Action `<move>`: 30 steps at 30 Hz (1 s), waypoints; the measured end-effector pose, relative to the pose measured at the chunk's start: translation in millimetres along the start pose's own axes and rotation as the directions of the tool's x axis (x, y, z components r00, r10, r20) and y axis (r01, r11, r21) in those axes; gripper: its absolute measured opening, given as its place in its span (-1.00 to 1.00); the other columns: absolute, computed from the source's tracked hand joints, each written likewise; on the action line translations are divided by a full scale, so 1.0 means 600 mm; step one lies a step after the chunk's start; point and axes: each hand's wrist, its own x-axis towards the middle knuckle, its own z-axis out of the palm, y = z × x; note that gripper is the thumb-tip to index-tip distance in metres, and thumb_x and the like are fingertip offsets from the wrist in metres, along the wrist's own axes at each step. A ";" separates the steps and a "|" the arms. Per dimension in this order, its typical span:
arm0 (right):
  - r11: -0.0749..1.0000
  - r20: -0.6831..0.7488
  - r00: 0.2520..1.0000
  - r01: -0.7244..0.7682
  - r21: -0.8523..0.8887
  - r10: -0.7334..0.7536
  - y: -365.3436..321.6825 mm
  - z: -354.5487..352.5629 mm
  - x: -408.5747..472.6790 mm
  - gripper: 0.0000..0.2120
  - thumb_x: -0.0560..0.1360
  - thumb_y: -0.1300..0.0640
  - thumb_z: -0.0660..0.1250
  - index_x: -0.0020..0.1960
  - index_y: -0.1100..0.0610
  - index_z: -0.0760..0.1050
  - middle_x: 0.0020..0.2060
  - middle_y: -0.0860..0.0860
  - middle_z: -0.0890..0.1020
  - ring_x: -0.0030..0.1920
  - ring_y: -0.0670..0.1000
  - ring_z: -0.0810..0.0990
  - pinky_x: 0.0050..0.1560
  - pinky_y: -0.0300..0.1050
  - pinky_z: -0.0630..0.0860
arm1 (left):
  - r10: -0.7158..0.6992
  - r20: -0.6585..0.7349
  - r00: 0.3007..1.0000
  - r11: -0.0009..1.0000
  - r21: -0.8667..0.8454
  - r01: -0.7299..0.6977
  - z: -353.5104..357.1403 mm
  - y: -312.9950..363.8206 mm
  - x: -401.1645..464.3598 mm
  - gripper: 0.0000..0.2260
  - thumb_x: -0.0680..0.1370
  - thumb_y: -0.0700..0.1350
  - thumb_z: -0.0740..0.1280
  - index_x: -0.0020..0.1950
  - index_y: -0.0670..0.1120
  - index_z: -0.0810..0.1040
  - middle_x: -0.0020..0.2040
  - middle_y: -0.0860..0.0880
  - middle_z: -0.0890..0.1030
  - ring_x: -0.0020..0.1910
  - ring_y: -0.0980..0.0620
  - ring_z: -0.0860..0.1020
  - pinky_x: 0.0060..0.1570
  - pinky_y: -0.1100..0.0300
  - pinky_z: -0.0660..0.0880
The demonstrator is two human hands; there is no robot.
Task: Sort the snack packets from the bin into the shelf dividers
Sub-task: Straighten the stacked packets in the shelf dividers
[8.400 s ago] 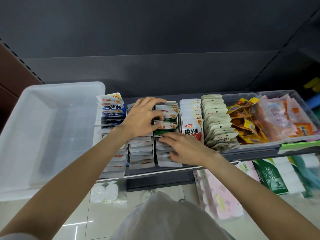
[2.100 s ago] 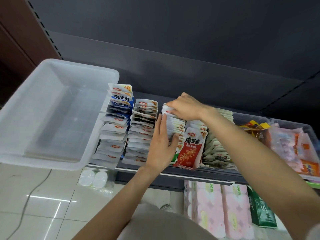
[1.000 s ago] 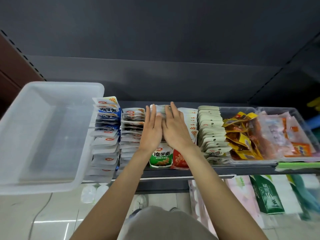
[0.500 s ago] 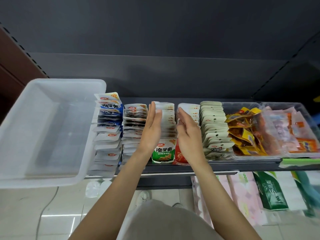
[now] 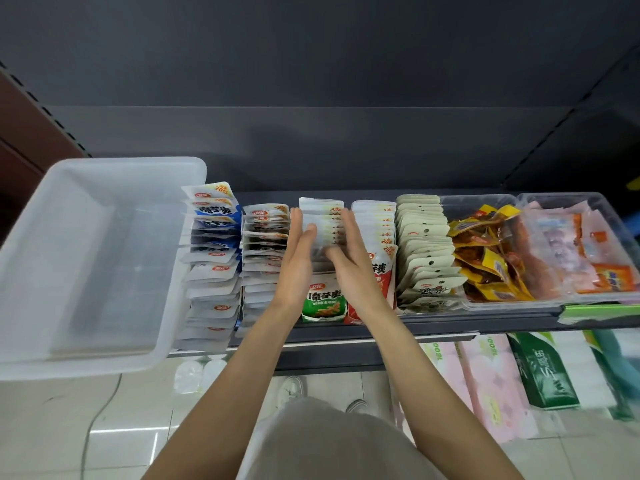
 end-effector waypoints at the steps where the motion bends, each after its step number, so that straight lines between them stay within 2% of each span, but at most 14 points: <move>1: 0.999 -0.005 1.000 0.018 -0.031 -0.018 0.000 -0.001 0.000 -0.39 0.59 0.27 0.11 0.55 0.01 -0.06 0.54 -0.13 -0.02 0.50 -0.20 -0.06 0.47 -0.25 -0.02 | 0.016 -0.001 1.000 1.000 0.019 -0.016 0.000 -0.001 0.000 -0.52 0.65 0.03 0.06 0.54 0.12 -0.02 0.53 0.17 0.08 0.48 0.18 0.12 0.47 0.10 0.11; 4: 0.990 -0.020 0.998 0.063 -0.124 -0.065 -0.001 -0.004 0.003 -0.37 0.59 0.27 0.12 0.55 0.03 -0.08 0.54 -0.08 -0.06 0.51 -0.17 -0.09 0.47 -0.25 -0.04 | 0.030 -0.015 0.999 0.998 0.050 -0.029 0.000 -0.001 0.006 -0.53 0.65 0.05 0.07 0.53 0.16 0.00 0.53 0.19 0.08 0.48 0.18 0.11 0.48 0.05 0.09; 7: 0.987 -0.011 0.998 0.055 -0.152 -0.057 0.006 -0.007 -0.002 -0.37 0.59 0.27 0.12 0.55 0.01 -0.10 0.54 -0.10 -0.04 0.51 -0.16 -0.06 0.44 -0.31 -0.02 | -0.019 -0.051 0.999 1.000 0.020 0.020 -0.004 -0.002 0.009 -0.55 0.64 0.06 0.07 0.53 0.14 0.05 0.51 0.14 0.19 0.46 0.15 0.21 0.47 0.02 0.14; 10: 0.998 0.024 0.999 0.025 -0.056 -0.024 0.018 -0.002 -0.015 -0.36 0.59 0.29 0.10 0.55 -0.01 -0.10 0.53 -0.15 -0.03 0.50 -0.20 -0.05 0.51 -0.17 0.00 | -0.034 -0.021 0.999 0.999 -0.033 0.033 -0.002 -0.008 0.004 -0.55 0.65 0.02 0.08 0.53 0.07 0.10 0.45 0.07 0.32 0.40 0.11 0.33 0.42 0.04 0.24; 14: 1.000 0.052 0.999 0.010 0.018 -0.011 0.020 0.001 -0.017 -0.33 0.55 0.30 0.10 0.55 -0.04 -0.09 0.54 -0.15 -0.07 0.51 -0.20 -0.09 0.53 -0.04 -0.01 | -0.058 -0.018 0.998 0.992 -0.116 0.056 0.001 -0.007 0.001 -0.53 0.64 -0.01 0.11 0.54 0.07 0.07 0.47 0.06 0.29 0.39 0.11 0.33 0.38 0.13 0.27; 16: 1.000 0.058 0.998 0.016 0.015 -0.017 0.020 -0.003 -0.016 -0.30 0.52 0.26 0.13 0.55 -0.07 -0.08 0.54 -0.16 -0.05 0.51 -0.19 -0.07 0.52 -0.02 0.04 | -0.063 -0.008 0.998 0.990 -0.131 0.061 -0.002 -0.007 0.001 -0.52 0.64 -0.01 0.11 0.54 0.09 0.06 0.46 0.05 0.31 0.38 0.10 0.35 0.38 0.10 0.29; 19: 0.999 0.039 0.999 0.035 0.020 -0.036 0.023 -0.013 -0.023 -0.29 0.47 0.19 0.15 0.53 -0.12 -0.03 0.53 -0.14 0.02 0.51 -0.18 0.00 0.51 0.00 0.11 | -0.052 0.010 0.999 0.992 -0.116 0.053 -0.005 -0.014 -0.003 -0.48 0.60 0.10 0.15 0.53 0.13 0.07 0.47 0.07 0.30 0.41 0.08 0.32 0.42 -0.04 0.24; 22: 0.997 0.003 0.999 0.051 0.049 -0.051 0.034 -0.030 -0.040 -0.33 0.53 0.35 0.15 0.53 -0.04 0.00 0.50 -0.16 0.12 0.46 -0.26 0.10 0.48 -0.15 0.14 | -0.060 0.005 0.998 0.996 -0.070 0.060 -0.009 -0.026 -0.017 -0.35 0.46 0.27 0.19 0.51 0.20 0.08 0.47 0.11 0.29 0.43 0.09 0.29 0.43 -0.07 0.21; 23: 0.997 -0.012 0.998 0.056 0.059 -0.055 0.037 -0.034 -0.048 -0.34 0.54 0.39 0.15 0.52 -0.02 0.02 0.47 -0.18 0.15 0.44 -0.28 0.13 0.46 -0.22 0.16 | -0.062 0.008 0.998 0.995 -0.073 0.062 -0.010 -0.031 -0.024 -0.33 0.44 0.29 0.20 0.51 0.20 0.09 0.47 0.10 0.30 0.43 0.09 0.29 0.43 -0.08 0.21; 25: 0.994 -0.067 0.997 0.056 0.092 -0.050 0.049 -0.033 -0.066 -0.39 0.55 0.42 0.15 0.51 0.04 0.10 0.43 -0.16 0.24 0.45 -0.22 0.19 0.44 -0.22 0.21 | -0.073 0.007 0.997 0.993 -0.095 0.074 -0.012 -0.044 -0.038 -0.29 0.42 0.31 0.23 0.51 0.18 0.10 0.45 0.09 0.33 0.41 0.07 0.32 0.42 -0.08 0.23; 28: 0.988 -0.162 0.986 -0.010 0.157 0.035 0.069 -0.019 -0.082 -0.46 0.55 0.46 0.12 0.47 0.14 0.21 0.40 -0.02 0.38 0.37 -0.16 0.35 0.39 -0.23 0.30 | -0.106 -0.050 0.993 0.991 -0.091 0.101 -0.004 -0.060 -0.057 -0.30 0.44 0.31 0.21 0.52 0.18 0.07 0.45 0.09 0.33 0.41 0.09 0.33 0.42 -0.06 0.24; 30: 0.993 -0.153 0.987 -0.034 0.115 0.051 0.074 -0.009 -0.085 -0.47 0.54 0.45 0.14 0.45 0.10 0.26 0.32 -0.10 0.45 0.30 -0.25 0.40 0.35 -0.27 0.32 | -0.118 -0.087 0.989 0.991 -0.067 0.112 0.002 -0.069 -0.067 -0.28 0.41 0.35 0.19 0.52 0.18 0.09 0.47 0.10 0.30 0.42 0.10 0.30 0.43 -0.05 0.21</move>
